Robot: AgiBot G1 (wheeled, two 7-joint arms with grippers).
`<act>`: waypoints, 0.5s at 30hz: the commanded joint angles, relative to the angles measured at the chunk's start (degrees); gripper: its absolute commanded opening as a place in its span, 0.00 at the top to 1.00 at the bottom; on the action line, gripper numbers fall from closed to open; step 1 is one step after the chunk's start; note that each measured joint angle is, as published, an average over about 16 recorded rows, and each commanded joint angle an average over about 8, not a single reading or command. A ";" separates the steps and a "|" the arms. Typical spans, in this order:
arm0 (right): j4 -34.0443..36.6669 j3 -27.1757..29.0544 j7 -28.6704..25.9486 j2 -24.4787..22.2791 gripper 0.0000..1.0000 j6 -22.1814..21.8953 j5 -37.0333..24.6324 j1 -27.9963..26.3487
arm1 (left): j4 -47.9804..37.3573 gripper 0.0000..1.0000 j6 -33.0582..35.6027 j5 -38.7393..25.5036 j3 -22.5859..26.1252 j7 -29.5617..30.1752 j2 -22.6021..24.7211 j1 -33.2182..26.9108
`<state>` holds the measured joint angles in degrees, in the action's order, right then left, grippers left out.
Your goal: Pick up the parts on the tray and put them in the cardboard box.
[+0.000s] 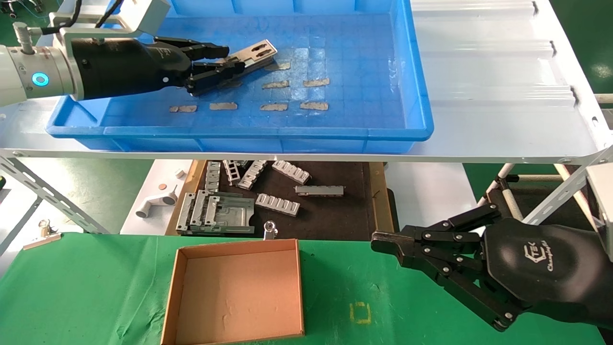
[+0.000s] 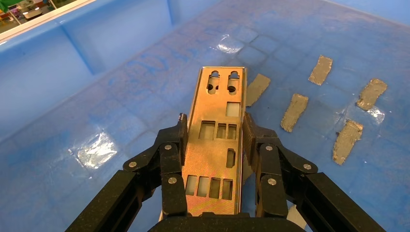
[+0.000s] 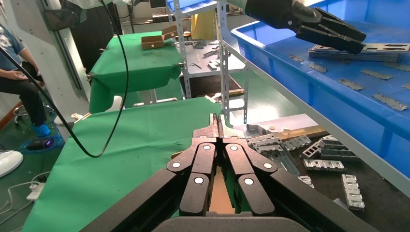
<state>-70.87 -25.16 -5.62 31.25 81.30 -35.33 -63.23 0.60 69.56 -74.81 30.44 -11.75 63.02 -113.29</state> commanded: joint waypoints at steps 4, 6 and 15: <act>0.00 0.00 0.00 0.00 1.00 0.00 0.00 0.00 | 0.00 1.00 0.09 0.09 -0.06 -0.22 -0.04 -0.26; 0.00 0.00 0.00 0.00 1.00 0.00 0.00 0.00 | 0.07 1.00 0.25 0.17 -0.12 -0.37 -0.11 -0.41; 0.00 0.00 0.00 0.00 1.00 0.00 0.00 0.00 | 2.44 1.00 8.95 1.17 -0.72 -2.47 -2.51 -2.60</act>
<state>-70.87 -25.16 -5.62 31.25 81.30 -35.33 -63.23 3.47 79.68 -73.87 30.03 -14.43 60.41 -115.64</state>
